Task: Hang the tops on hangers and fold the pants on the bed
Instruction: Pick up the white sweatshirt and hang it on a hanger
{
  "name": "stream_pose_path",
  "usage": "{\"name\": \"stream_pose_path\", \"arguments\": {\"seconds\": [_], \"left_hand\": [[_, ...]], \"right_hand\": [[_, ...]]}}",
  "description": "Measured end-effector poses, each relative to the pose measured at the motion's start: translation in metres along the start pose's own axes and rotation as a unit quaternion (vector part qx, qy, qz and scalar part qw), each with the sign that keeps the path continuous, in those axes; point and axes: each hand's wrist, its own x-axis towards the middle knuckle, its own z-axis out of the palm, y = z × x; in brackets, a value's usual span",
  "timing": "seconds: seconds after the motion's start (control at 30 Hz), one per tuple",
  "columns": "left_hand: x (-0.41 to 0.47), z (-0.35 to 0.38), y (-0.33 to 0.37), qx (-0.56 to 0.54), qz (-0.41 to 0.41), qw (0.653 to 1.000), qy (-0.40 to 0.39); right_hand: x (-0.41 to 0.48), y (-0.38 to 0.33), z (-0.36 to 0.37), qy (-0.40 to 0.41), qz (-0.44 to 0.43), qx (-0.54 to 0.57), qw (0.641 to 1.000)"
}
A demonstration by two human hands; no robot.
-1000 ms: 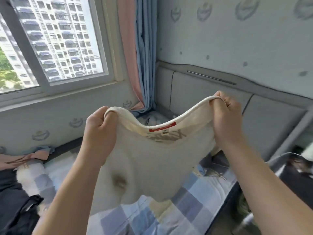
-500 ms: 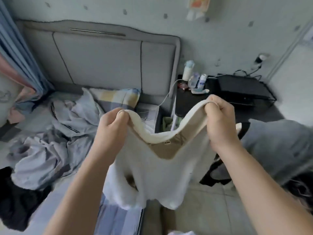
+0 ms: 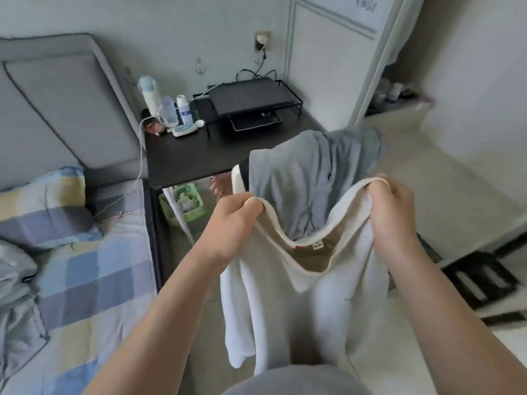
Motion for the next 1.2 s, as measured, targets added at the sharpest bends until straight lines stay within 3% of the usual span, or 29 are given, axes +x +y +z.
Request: {"name": "stream_pose_path", "arguments": {"seconds": [0.2,0.4,0.7,1.0,1.2], "left_hand": [[0.085,0.147,0.029,0.018,-0.007,0.996,-0.086],[0.150,0.243,0.069,-0.015,0.031,0.995,-0.096],[0.272,0.336,0.142,-0.076,0.120,0.984,-0.109],[0.413,0.410,0.245,-0.164,0.188,0.939,-0.235],[0.502,0.443,0.340,-0.207,0.223,0.904,-0.300]], "right_hand": [[0.086,0.037,-0.106,0.079,0.032,-0.011,0.996],[0.159,0.034,-0.167,0.105,-0.002,-0.012,0.994],[0.281,0.020,-0.217,0.207,-0.054,0.003,0.977],[0.415,-0.049,-0.246,0.340,-0.135,-0.002,0.931],[0.502,-0.115,-0.274,0.400,-0.215,-0.066,0.888]]}}
